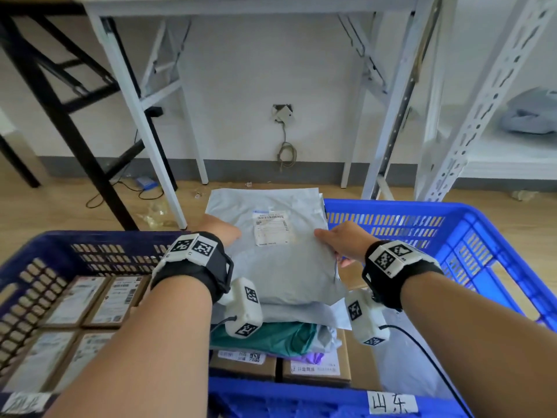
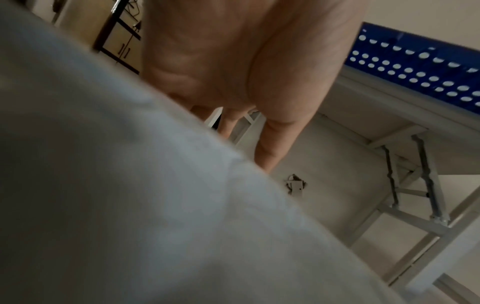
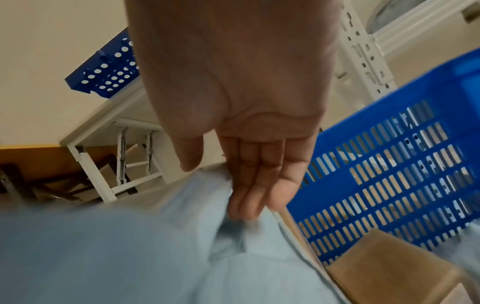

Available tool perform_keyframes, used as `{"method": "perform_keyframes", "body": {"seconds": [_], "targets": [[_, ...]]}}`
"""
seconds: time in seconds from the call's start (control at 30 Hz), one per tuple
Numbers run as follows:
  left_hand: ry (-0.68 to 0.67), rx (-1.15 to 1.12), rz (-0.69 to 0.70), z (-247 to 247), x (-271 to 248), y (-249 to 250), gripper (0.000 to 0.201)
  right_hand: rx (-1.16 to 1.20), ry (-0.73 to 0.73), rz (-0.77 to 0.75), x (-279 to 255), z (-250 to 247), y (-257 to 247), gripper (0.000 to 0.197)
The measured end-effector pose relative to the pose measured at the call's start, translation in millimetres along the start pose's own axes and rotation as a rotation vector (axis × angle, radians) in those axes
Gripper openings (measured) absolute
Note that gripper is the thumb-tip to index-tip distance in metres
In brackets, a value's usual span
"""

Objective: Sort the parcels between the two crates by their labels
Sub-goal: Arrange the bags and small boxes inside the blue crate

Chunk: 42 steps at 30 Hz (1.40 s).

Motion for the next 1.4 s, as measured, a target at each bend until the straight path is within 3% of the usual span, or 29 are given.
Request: {"method": "perform_keyframes", "body": {"seconds": [0.2, 0.3, 0.6, 0.7, 0.93, 1.07, 1.2, 1.3, 1.4], "targets": [[-0.007, -0.114, -0.046, 2.8, 6.9, -5.5, 0.044, 0.202, -0.01, -0.059, -5.0, 8.2, -8.0, 0.034], [0.004, -0.127, -0.05, 2.3, 7.8, -6.9, 0.035, 0.279, -0.023, -0.063, -7.0, 11.1, -10.8, 0.024], [0.043, -0.188, -0.043, -7.7, 4.3, -4.2, 0.041, 0.469, -0.043, -0.068, -3.5, 15.6, -17.0, 0.044], [0.057, -0.238, -0.007, -14.4, 1.2, 1.6, 0.055, 0.554, -0.011, -0.074, -3.4, 10.4, -19.1, 0.041], [0.095, -0.317, 0.179, -31.0, -16.3, 38.6, 0.064, 0.793, 0.054, -0.069, -8.6, -25.1, -10.9, 0.037], [0.081, -0.364, 0.341, -21.0, -35.7, 72.8, 0.061, 0.807, 0.18, -0.052, -6.9, -58.3, 18.0, 0.039], [-0.033, -0.447, 0.459, 15.1, -52.9, 111.3, 0.061, 0.762, 0.301, 0.034, -11.4, -99.1, 68.9, 0.03], [-0.186, -0.467, 0.471, 56.5, -62.8, 135.7, 0.061, 0.669, 0.364, 0.127, -13.5, -123.8, 124.9, 0.025], [-0.326, -0.468, 0.426, 96.8, -66.0, 150.0, 0.062, 0.458, 0.447, 0.245, -14.5, -147.8, 186.0, 0.037]]}}
Point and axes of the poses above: each hand's wrist, its own x-axis towards the middle knuckle, its own z-axis out of the palm, y = z × x, the point moved 5 cm from there along x, towards the middle knuckle, and after that the axes turned 1 degree about -z, right-handed, at the moved point
